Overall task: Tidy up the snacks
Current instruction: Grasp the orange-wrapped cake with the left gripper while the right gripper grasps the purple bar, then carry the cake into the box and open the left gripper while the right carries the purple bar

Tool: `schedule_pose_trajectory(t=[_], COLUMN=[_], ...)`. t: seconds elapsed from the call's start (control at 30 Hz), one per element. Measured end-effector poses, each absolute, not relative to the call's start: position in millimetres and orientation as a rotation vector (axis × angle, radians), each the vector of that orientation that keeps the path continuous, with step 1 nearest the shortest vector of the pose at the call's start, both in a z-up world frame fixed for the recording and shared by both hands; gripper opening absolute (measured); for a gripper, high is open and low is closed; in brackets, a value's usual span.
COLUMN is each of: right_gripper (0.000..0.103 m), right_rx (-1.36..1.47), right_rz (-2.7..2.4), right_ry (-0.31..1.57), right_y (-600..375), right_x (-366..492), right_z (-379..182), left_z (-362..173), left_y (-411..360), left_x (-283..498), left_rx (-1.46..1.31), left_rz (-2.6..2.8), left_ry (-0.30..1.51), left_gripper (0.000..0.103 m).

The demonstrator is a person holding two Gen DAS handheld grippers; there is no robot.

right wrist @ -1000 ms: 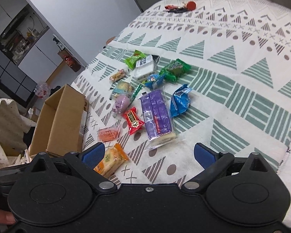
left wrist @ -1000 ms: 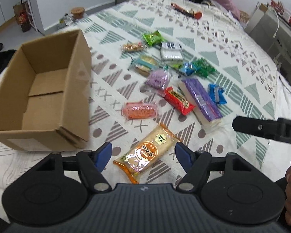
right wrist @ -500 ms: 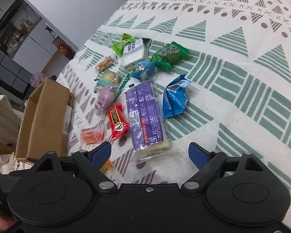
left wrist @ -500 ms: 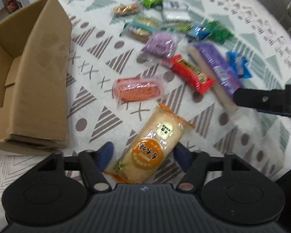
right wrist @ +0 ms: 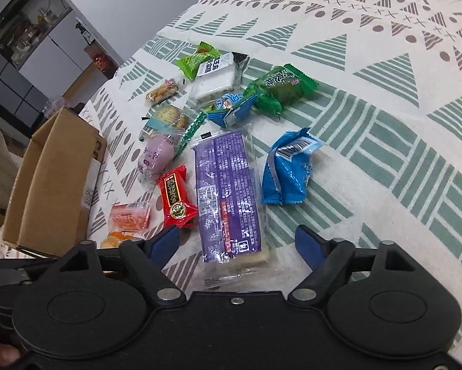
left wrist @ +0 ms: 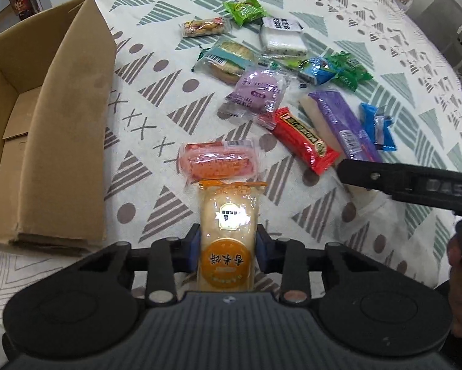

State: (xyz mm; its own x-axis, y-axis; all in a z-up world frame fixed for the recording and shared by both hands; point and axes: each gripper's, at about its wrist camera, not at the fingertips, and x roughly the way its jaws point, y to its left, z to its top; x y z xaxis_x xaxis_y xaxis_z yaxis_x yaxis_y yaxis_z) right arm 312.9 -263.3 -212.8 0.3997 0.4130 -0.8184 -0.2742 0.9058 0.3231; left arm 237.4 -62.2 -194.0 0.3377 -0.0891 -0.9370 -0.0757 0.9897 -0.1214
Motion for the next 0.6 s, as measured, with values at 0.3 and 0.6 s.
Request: schedule_pose_trajectory(t=[0.3, 0.6], right_gripper=[0.033, 0.032], right_rx=[0.194, 0.209], right_rz=[0.493, 0.48], right_ry=[1.083, 1.03], right_y=[-264.0, -262.7], right_x=[298.7, 272.3], right_z=[-202.0, -171.0], left_z=[-169.0, -132.0], left_y=[-60.1, -47.7], left_x=[221.0, 203.9], left_rx=[-0.192, -0.219], left_rz=[-0.014, -0.013], left_ry=[1.175, 1.114], left_gripper=[0.034, 0.035])
